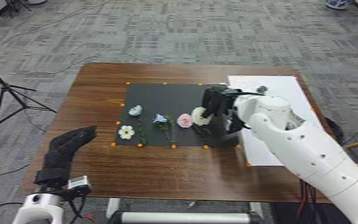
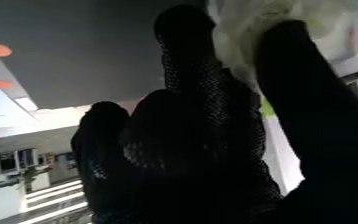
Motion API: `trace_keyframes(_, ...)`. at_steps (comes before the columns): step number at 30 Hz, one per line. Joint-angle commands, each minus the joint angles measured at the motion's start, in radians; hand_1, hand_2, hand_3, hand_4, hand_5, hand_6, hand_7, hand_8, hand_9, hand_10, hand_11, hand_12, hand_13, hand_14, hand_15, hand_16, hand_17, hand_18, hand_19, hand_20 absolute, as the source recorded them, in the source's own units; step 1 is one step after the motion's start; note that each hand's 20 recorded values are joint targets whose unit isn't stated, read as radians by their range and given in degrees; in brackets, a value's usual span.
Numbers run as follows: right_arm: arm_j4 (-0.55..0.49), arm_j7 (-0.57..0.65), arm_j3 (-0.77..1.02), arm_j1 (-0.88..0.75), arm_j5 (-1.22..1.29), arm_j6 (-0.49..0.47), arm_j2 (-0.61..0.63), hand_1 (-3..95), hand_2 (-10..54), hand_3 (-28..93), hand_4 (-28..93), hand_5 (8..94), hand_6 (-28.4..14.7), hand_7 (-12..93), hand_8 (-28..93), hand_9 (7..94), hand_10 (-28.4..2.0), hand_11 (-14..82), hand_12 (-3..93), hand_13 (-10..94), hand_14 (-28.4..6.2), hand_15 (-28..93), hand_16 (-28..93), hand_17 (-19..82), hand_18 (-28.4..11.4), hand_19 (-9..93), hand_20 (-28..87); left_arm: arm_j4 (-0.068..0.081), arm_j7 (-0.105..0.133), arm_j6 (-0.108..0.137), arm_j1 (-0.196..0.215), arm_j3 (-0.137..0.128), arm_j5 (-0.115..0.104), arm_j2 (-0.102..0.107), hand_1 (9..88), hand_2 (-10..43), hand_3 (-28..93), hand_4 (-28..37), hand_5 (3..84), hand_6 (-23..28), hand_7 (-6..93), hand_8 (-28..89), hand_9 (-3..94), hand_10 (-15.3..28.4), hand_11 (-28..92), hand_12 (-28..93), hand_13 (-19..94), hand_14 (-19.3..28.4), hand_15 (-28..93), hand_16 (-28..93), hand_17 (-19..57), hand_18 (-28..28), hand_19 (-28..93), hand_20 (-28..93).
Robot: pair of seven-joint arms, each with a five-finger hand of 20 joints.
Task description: Arrange flowers
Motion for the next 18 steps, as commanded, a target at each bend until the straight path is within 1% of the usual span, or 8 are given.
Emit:
trace_keyframes(1,0.004,0.007,0.046,0.016,0.003,-0.016,0.017,32.3,-9.5,65,-13,70.3,-1.7,21,-7,81.4,-11.4,20.1,22.0,90,-2.9,56,37,62,-14.3,93,60,-0.004,-0.009,-0.015,-0.001,-0.005,0.003,-0.006,28.9,-4.8,66,-25.1,52.8,-0.8,16.4,-10,49.4,13.6,19,10,37,16.1,17,0,3.1,12.3,11,15)
trace_keyframes(4,0.003,0.004,0.073,0.021,-0.004,-0.018,0.024,28.6,-9.5,64,-12,68.3,-2.2,19,-7,77.7,-12.7,17.5,20.9,89,-3.6,56,37,62,-14.6,93,59,-0.005,-0.007,-0.016,0.004,-0.006,0.002,-0.005,28.8,-4.8,66,-24.9,52.7,-0.9,16.4,-10,49.4,13.6,19,10,37,16.1,17,0,3.1,12.3,11,15)
trace_keyframes(7,0.003,0.007,0.104,0.025,-0.006,0.015,0.041,25.0,-9.5,62,-12,63.3,-3.0,17,-6,71.0,-15.0,12.7,19.2,88,-4.7,55,36,60,-15.5,93,58,-0.004,-0.008,-0.022,0.002,-0.005,0.004,-0.004,28.9,-4.9,66,-25.0,52.7,-1.0,16.4,-10,49.6,13.7,19,10,37,16.1,17,0,3.0,12.3,11,15)
trace_keyframes(10,0.022,0.013,0.122,0.033,-0.038,0.085,0.061,22.5,-9.5,61,-11,59.0,-3.5,14,-5,68.4,-15.6,11.1,19.1,87,-5.6,54,35,58,-16.3,93,56,-0.003,-0.011,-0.024,-0.004,-0.003,0.005,-0.002,28.9,-4.9,66,-25.0,52.6,-1.1,16.5,-10,49.4,13.6,19,10,37,16.1,17,0,3.0,12.3,11,15)
trace_keyframes(13,0.055,0.041,0.116,0.046,-0.092,0.156,0.081,21.0,-9.5,61,-11,55.2,-3.8,12,-4,63.3,-16.4,9.2,18.8,85,-6.3,52,34,56,-16.9,93,53,-0.004,-0.012,-0.024,-0.002,-0.003,0.006,0.000,29.0,-4.9,66,-24.9,52.7,-1.2,16.6,-10,49.4,13.6,19,10,37,16.1,17,0,3.0,12.3,11,15)
trace_keyframes(14,0.068,0.053,0.116,0.048,-0.123,0.172,0.084,20.7,-9.5,61,-10,52.2,-4.0,11,-4,58.7,-17.4,8.4,18.3,84,-6.6,52,34,55,-17.4,93,52,-0.003,-0.012,-0.025,-0.003,-0.003,0.006,0.000,28.9,-5.0,66,-24.9,52.8,-1.2,16.6,-10,49.4,13.6,19,10,37,16.1,17,0,3.0,12.3,11,15)
trace_keyframes(16,0.110,0.077,0.115,0.058,-0.163,0.179,0.081,20.3,-9.5,61,-10,48.2,-4.1,10,-4,53.3,-18.3,7.2,18.2,83,-7.0,52,34,54,-17.7,93,50,-0.005,-0.010,-0.023,0.001,-0.004,0.006,0.000,29.0,-5.2,66,-24.9,52.9,-1.4,16.7,-10,49.4,13.6,19,10,37,16.1,17,0,3.0,12.3,11,15)
trace_keyframes(18,0.139,0.096,0.128,0.057,-0.179,0.154,0.074,20.2,-9.5,61,-10,44.0,-4.8,8,-3,48.7,-19.1,6.3,18.4,81,-7.3,52,34,54,-17.7,93,49,-0.005,-0.008,-0.024,0.001,-0.004,0.006,0.000,29.0,-5.1,66,-25.0,52.9,-1.6,16.7,-10,49.5,13.6,19,10,37,16.1,17,0,3.0,12.4,11,15)
